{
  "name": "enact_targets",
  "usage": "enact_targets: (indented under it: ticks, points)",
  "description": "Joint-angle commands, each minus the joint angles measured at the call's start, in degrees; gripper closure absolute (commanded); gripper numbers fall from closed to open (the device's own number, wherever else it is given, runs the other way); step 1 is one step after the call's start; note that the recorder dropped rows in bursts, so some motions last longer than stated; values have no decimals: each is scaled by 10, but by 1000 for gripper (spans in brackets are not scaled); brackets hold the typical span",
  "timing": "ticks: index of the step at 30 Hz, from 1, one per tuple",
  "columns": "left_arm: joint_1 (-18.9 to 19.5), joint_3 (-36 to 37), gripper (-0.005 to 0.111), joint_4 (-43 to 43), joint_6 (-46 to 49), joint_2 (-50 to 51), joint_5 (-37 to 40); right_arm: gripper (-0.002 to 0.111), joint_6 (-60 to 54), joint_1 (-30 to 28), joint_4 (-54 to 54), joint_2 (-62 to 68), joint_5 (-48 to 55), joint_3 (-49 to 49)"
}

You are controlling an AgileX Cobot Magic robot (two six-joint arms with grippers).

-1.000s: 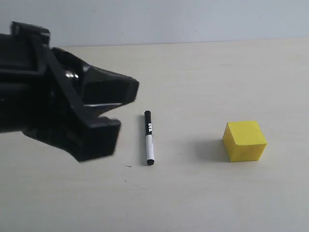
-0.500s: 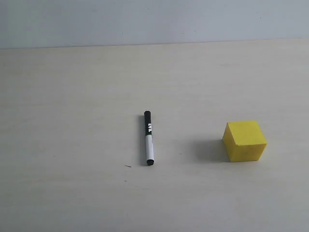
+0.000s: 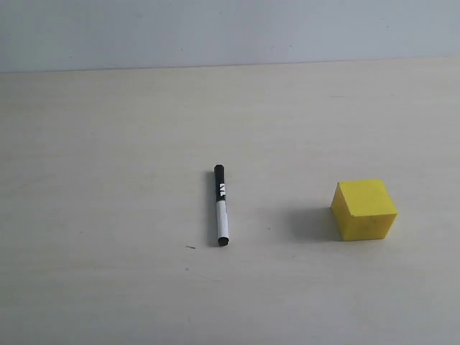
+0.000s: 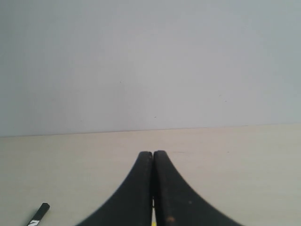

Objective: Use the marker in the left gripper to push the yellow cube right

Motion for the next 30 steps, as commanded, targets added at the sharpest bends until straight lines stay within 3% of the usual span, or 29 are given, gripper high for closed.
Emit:
enact_targets:
  ticks: [1, 2, 4, 5, 6, 8, 11, 30]
  points:
    - [2, 2, 107, 6, 10, -3, 3, 108, -1, -1, 0, -3, -4, 3]
    - [2, 2, 107, 0, 24, -3, 3, 108, -1, -1, 0, -3, -4, 3]
    - [2, 2, 107, -153, 245, -3, -4, 108, -1, -1, 0, -3, -4, 3]
    - [3, 2, 107, -285, 431, -3, -4, 108, -1, -1, 0, -3, -4, 3]
    - [3, 2, 107, -313, 468, -3, -4, 108, -1, -1, 0, -3, -4, 3]
    - [14, 2, 107, -306, 445, -3, 2, 108, -1, -1, 0, -3, -4, 3]
    - [38, 2, 107, -258, 319, -3, 8, 108, -1, -1, 0, -3, -4, 3]
    - [40, 2, 107, -261, 321, -3, 12, 108, -1, -1, 0, -3, -8, 3]
